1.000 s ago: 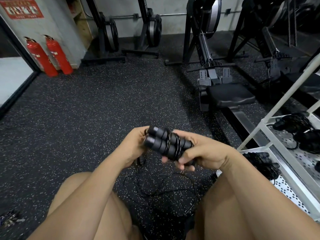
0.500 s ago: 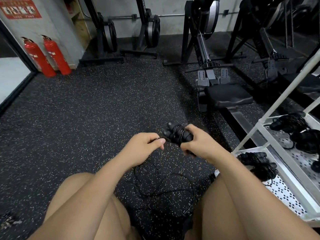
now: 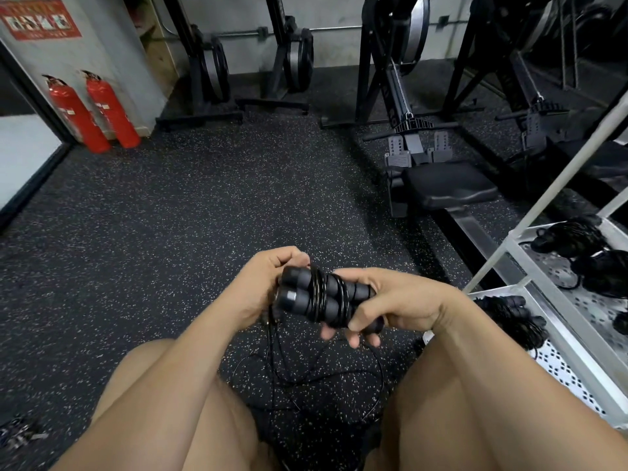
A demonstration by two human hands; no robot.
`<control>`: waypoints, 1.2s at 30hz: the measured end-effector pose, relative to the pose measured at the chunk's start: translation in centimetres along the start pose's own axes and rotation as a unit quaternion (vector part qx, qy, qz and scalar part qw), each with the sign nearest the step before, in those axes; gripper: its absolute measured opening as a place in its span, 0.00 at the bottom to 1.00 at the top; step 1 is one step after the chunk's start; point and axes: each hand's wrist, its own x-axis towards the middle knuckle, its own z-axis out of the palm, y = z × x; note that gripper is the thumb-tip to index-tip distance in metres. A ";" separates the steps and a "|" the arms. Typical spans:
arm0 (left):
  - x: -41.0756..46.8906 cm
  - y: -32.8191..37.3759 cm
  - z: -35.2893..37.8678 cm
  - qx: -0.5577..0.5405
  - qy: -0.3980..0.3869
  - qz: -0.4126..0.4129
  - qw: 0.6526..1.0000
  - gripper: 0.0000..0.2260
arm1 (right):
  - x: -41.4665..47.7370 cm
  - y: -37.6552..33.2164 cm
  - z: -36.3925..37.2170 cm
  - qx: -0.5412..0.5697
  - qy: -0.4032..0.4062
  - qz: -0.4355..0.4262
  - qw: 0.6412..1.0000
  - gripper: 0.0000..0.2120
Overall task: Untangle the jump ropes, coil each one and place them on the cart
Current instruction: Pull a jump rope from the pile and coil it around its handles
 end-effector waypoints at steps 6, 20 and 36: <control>1.1 -2.2 1.0 0.060 0.074 -0.080 0.992 0.08 | 1.5 0.0 0.7 0.093 0.107 -0.091 0.986 0.28; 1.0 -2.5 2.5 0.376 -0.024 -0.029 0.926 0.12 | 2.7 1.8 -0.4 -0.205 0.418 0.002 0.885 0.21; 0.5 -1.4 0.2 0.184 -0.005 0.020 0.983 0.07 | 1.3 1.5 0.1 -0.153 0.039 0.145 0.977 0.25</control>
